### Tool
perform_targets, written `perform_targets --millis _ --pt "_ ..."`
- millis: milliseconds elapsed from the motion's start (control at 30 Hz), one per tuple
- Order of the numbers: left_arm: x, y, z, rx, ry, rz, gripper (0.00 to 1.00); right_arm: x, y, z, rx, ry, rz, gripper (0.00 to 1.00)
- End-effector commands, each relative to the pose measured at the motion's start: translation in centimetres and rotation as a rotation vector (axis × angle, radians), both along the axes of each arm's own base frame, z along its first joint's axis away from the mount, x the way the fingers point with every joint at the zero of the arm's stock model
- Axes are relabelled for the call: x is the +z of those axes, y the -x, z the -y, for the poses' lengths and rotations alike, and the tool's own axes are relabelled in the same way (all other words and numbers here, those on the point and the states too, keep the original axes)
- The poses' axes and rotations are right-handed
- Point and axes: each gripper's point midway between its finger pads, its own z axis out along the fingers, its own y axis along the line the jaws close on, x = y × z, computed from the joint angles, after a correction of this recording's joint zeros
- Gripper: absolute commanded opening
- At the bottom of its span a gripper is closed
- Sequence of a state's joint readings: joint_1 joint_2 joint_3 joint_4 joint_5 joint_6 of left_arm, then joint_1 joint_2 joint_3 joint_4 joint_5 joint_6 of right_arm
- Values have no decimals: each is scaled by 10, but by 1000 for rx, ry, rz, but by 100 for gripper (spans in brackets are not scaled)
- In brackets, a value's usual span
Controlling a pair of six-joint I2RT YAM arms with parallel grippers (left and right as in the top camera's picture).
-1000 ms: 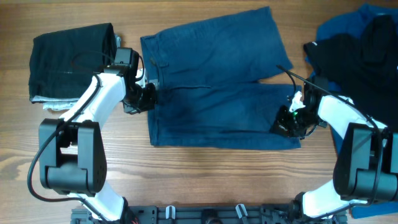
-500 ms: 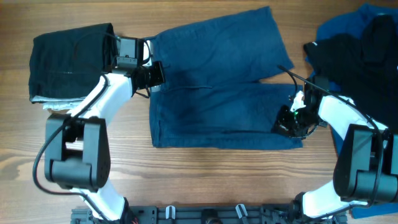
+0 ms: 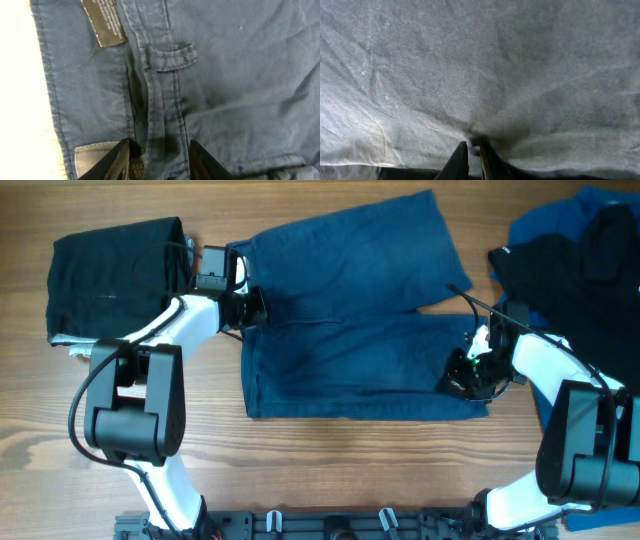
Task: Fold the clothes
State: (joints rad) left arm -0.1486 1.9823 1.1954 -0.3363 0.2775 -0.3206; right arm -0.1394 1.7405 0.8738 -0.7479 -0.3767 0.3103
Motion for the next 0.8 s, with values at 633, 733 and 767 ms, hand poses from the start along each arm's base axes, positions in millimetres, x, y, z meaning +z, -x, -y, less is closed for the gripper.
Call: perform_targets --millis 633,733,767 --pt "-5 -11 -4 -57 -56 46 48 -18 3 32 66 165 -18 20" --pt "-10 -23 -7 -82 -67 95 47 16 -34 36 85 179 114 24" --pt "-9 -28 -8 -80 -67 120 46 34 -52 35 129 178 194 29"
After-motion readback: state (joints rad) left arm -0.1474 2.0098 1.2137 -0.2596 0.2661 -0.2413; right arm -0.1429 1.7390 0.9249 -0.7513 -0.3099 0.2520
